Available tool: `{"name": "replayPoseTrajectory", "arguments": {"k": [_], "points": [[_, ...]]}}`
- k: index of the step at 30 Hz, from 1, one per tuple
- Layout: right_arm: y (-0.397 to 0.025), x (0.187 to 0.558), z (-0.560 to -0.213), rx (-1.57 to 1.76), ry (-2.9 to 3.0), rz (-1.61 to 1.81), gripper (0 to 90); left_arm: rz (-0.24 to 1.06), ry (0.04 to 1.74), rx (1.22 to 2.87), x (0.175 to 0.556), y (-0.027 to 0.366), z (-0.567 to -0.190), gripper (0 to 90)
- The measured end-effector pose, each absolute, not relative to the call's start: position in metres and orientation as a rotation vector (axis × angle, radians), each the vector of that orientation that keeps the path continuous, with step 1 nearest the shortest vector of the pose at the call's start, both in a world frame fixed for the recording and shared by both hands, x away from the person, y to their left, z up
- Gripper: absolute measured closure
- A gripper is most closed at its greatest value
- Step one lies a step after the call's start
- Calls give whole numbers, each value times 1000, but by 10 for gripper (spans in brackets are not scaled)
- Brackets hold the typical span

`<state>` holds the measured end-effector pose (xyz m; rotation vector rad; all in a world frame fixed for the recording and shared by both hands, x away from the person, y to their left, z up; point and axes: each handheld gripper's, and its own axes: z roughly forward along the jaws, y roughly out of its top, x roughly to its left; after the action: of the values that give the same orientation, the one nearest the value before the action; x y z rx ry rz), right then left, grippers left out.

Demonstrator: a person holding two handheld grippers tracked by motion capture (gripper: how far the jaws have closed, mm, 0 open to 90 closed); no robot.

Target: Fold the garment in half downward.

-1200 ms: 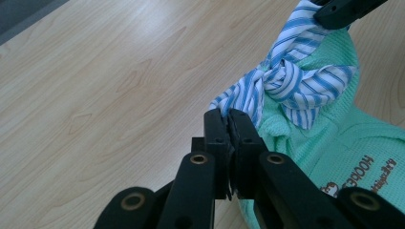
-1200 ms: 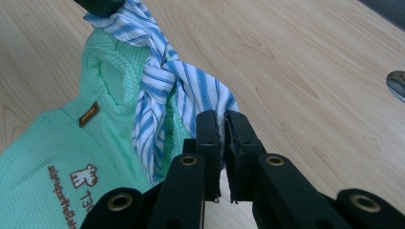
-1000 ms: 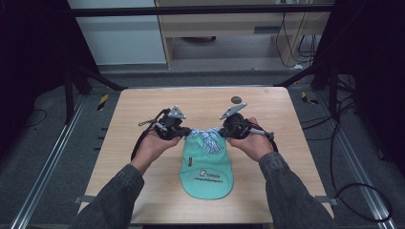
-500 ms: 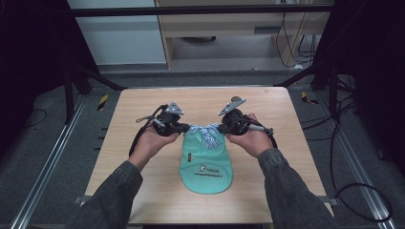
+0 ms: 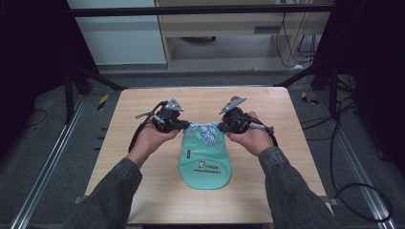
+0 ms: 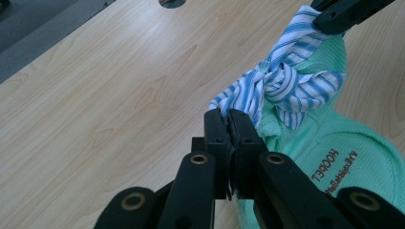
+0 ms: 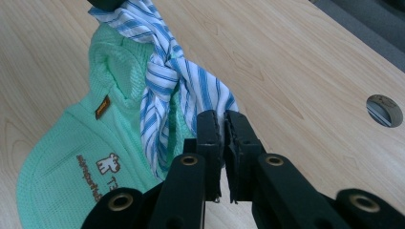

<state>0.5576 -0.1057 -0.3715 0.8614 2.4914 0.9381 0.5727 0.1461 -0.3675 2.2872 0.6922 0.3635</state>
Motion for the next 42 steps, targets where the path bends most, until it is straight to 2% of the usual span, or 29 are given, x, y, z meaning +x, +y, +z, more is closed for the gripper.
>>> {"name": "replayPoseTrajectory", "arguments": {"k": [14,30,42], "points": [[-105,563,-371,854,2484,929,852,360,698,2294,580,145,-367,877],[-105,577,-361,864,2464,935,854,411,688,2310,588,141,-353,877],[-106,583,-368,865,2467,911,854,449,660,2350,588,134,-354,877]]}}
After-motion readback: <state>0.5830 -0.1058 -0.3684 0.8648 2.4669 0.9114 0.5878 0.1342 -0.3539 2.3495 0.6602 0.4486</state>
